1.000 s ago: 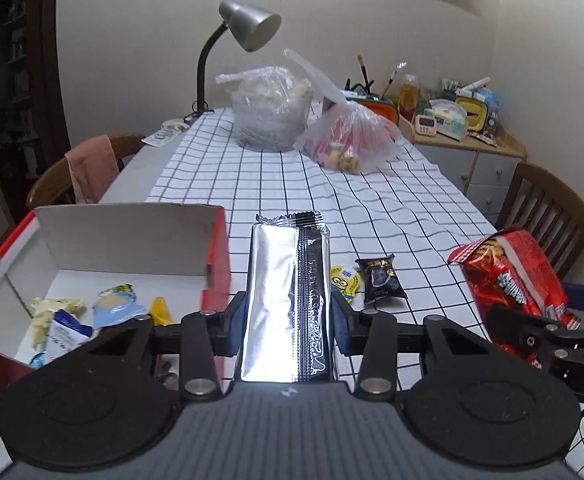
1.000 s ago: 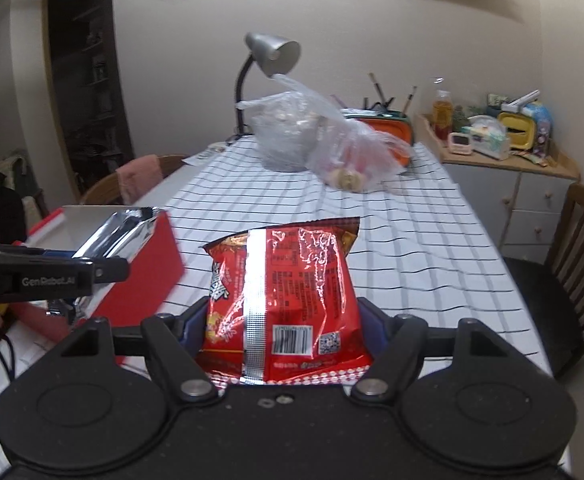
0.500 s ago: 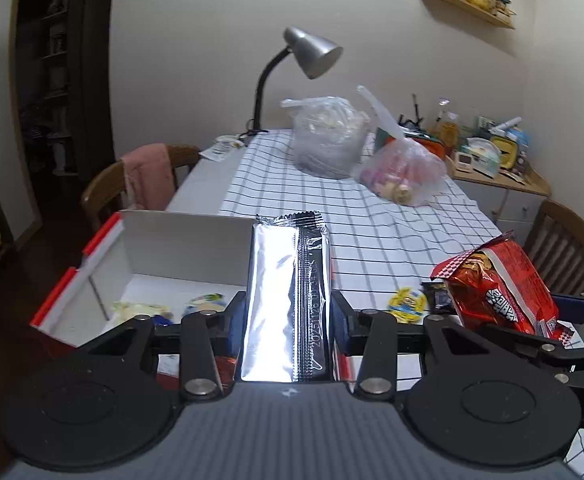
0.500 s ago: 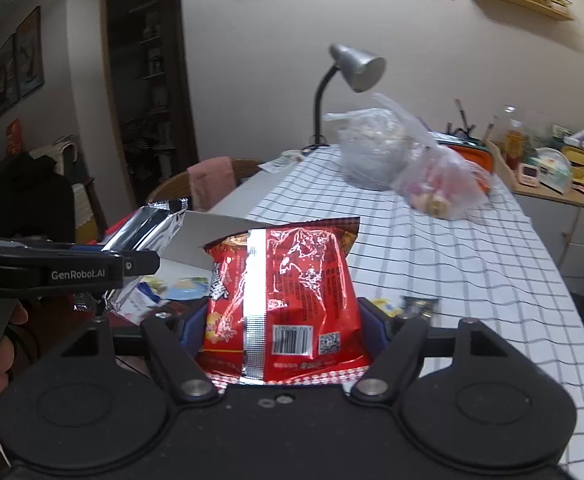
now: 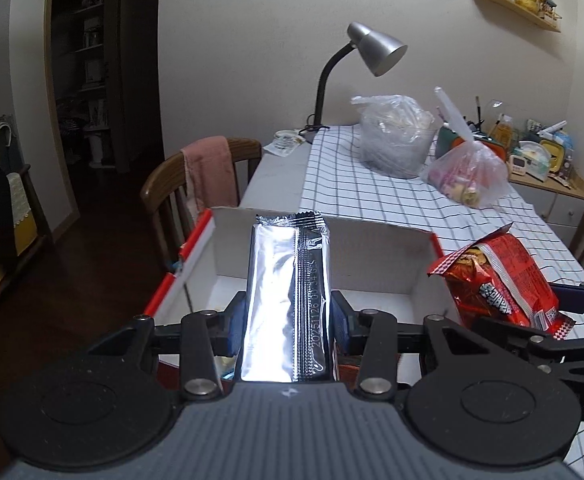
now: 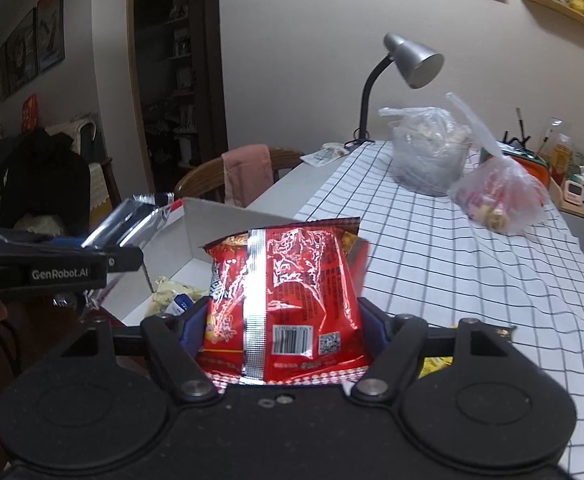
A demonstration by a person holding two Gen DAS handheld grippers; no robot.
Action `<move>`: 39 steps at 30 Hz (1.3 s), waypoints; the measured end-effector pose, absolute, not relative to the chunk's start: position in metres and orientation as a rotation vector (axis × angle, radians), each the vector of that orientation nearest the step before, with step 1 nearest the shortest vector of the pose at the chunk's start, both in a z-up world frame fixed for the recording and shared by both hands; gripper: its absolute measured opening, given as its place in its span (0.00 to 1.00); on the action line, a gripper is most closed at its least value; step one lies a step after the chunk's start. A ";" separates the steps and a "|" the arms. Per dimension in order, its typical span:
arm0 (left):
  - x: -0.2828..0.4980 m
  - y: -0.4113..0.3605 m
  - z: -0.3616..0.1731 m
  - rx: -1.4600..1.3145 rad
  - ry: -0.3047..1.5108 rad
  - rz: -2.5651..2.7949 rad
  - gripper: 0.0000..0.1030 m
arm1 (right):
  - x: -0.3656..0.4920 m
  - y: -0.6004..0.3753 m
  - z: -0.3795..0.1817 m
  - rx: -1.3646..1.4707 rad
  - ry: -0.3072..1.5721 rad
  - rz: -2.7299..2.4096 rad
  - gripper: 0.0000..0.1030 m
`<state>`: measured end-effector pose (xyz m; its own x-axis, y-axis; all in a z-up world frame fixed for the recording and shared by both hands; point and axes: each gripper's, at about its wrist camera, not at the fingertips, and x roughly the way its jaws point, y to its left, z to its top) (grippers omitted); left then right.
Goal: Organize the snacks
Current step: 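Carry the silver bar and red chip bag with both tools over the red box, then open the left tool dropping the silver bar while the right tool releases the chip bag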
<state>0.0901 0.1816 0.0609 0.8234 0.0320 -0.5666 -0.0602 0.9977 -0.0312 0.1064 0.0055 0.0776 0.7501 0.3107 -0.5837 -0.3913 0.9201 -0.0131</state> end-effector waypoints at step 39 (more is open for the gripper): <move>0.191 0.195 -0.012 0.049 0.815 0.056 0.41 | 0.176 0.065 0.015 -0.232 0.783 0.396 0.72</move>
<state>0.1914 0.1946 -0.0118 0.6848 0.0691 -0.7255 -0.0312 0.9974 0.0655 0.1765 0.0653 0.0153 0.6407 0.2586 -0.7229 -0.4282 0.9019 -0.0569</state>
